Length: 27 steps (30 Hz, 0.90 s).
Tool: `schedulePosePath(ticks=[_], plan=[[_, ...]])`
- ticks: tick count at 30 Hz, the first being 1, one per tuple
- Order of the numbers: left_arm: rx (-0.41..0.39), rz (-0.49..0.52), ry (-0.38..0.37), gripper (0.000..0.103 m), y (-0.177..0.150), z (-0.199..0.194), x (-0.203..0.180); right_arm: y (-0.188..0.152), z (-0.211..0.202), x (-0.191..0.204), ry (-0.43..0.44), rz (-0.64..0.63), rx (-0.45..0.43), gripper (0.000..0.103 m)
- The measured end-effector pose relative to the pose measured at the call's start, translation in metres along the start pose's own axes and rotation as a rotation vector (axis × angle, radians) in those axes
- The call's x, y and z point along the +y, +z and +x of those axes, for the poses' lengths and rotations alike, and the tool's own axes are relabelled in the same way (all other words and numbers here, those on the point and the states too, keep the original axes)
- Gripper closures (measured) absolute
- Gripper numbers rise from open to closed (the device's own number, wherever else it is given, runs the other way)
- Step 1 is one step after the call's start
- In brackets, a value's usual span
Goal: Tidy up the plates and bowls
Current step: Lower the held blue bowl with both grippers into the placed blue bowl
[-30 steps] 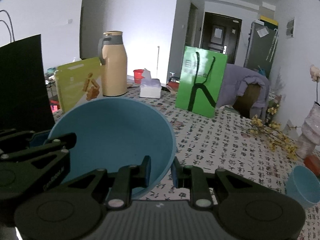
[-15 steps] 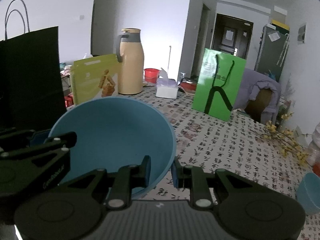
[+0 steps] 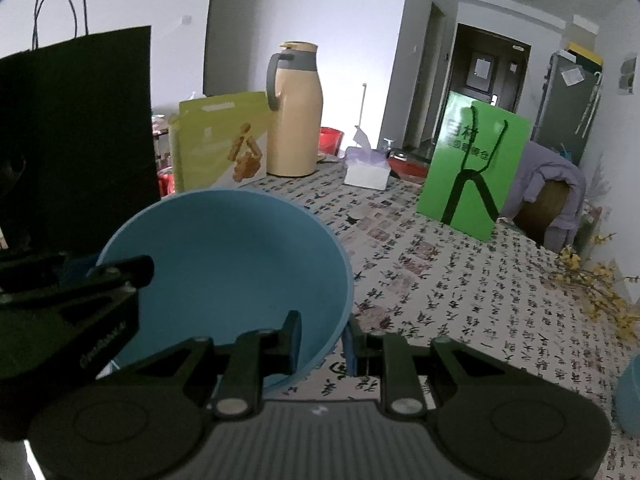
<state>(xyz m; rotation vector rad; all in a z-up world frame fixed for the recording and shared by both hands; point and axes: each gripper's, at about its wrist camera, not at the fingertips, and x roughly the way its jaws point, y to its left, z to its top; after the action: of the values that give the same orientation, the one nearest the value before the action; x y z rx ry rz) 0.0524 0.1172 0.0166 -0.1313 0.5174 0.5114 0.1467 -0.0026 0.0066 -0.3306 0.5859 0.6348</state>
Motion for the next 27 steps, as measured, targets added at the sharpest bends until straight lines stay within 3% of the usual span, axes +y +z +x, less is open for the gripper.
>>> schedulePosePath(ticks=[27], plan=[[0.079, -0.003, 0.008, 0.087, -0.026, 0.023, 0.026, -0.016, 0.030, 0.027, 0.043, -0.053, 0.082, 0.081]])
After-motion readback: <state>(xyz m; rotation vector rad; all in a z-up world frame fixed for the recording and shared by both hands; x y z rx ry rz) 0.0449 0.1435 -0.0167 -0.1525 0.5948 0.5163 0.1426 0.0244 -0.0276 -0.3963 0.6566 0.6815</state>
